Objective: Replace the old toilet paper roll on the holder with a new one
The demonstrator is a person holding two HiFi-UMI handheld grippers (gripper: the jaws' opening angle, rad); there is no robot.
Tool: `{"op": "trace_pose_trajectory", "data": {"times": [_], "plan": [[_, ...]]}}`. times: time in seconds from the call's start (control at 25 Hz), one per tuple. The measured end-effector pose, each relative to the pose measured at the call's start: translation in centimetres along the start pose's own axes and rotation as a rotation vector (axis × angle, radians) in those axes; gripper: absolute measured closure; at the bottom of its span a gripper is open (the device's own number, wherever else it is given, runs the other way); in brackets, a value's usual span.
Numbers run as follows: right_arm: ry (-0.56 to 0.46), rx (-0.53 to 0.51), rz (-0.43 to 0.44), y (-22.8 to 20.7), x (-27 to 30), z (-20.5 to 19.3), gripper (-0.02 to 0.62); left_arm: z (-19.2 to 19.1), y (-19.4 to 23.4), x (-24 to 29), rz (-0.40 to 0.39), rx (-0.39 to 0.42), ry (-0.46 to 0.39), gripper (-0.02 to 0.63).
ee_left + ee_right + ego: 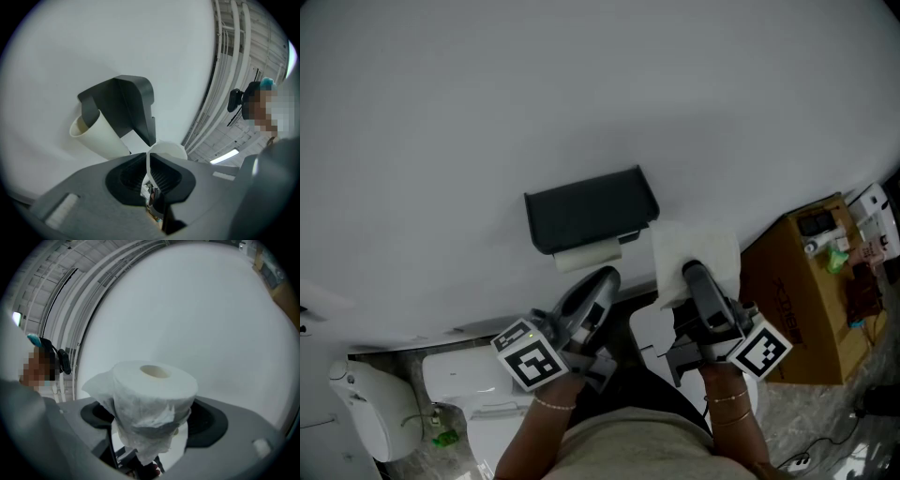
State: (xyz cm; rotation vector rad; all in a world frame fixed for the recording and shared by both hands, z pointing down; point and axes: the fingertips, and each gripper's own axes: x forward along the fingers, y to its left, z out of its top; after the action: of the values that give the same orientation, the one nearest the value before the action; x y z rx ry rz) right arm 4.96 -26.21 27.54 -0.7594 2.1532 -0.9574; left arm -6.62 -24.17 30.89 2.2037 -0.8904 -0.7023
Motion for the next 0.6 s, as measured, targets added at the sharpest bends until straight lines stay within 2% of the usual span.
{"op": "trace_pose_trajectory", "data": {"times": [0.2, 0.32, 0.44, 0.6], "plan": [[0.022, 0.018, 0.003, -0.7, -0.2, 0.1, 0.146, -0.8, 0.8, 0.4, 0.023, 0.009, 0.003, 0.598], [0.031, 0.026, 0.011, -1.0, -0.1, 0.2, 0.146, -1.3, 1.5, 0.3, 0.045, -0.020, -0.010, 0.588], [0.030, 0.041, 0.007, -1.7, -0.1, 0.4, 0.146, -1.7, 2.6, 0.3, 0.072, -0.061, -0.014, 0.478], [0.030, 0.056, 0.001, -2.3, 0.0, 0.6, 0.146, -1.8, 4.4, -0.3, 0.151, -0.084, -0.035, 0.424]]}}
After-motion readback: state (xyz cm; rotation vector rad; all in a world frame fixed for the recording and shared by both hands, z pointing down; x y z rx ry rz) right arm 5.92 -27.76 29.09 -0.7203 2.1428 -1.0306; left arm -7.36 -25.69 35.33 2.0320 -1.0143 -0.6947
